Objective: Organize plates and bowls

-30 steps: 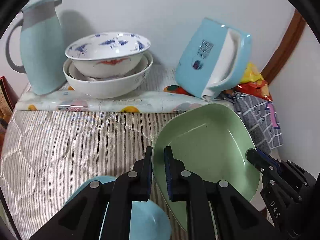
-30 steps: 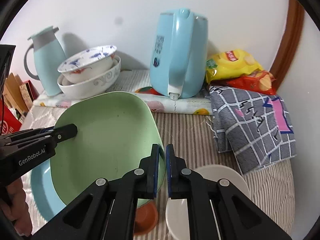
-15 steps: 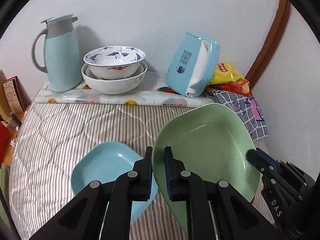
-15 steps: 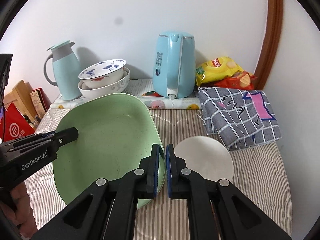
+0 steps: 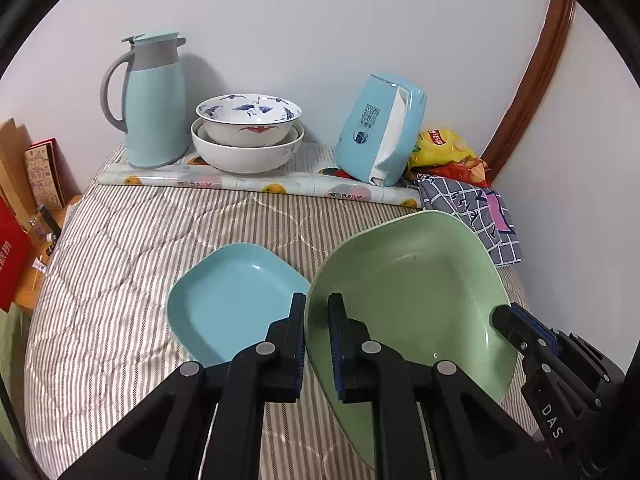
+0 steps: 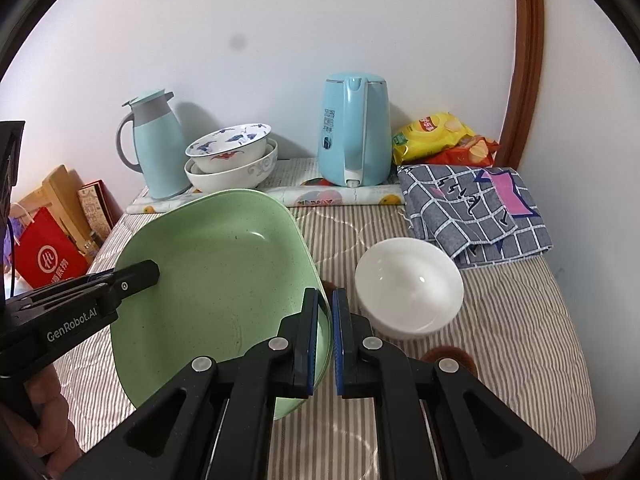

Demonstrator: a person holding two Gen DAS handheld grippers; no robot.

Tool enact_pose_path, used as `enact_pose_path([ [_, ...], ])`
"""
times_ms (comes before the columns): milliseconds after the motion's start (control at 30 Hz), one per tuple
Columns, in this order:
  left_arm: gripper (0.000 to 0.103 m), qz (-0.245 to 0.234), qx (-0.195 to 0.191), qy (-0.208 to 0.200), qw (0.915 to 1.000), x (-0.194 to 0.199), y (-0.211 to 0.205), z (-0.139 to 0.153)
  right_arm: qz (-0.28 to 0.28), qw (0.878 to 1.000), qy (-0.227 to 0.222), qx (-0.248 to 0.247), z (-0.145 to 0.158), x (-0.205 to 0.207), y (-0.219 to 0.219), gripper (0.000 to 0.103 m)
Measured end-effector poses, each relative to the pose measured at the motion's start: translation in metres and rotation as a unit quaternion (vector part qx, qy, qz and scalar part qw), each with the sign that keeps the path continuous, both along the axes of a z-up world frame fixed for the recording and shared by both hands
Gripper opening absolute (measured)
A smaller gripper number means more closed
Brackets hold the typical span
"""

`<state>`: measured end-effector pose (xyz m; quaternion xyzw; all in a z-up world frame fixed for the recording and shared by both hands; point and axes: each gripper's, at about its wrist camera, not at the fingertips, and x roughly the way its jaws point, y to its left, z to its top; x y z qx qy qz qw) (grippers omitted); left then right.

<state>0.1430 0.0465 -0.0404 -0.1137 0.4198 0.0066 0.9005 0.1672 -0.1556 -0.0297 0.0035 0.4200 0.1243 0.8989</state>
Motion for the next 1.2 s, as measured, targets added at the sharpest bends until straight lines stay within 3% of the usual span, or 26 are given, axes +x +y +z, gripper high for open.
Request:
enact_pose_path([
  [533,0.011,0.019,0.004,-0.005,0.9998,-0.027,0.026,0.010,0.015,1.000,-0.005,0.021,0.010,-0.023,0.021,0.007],
  [1200,0.010,0.025,0.007,0.006,0.9997,-0.024,0.041,0.006,0.018,0.999,0.005,0.032,0.005,-0.021,0.036,0.007],
])
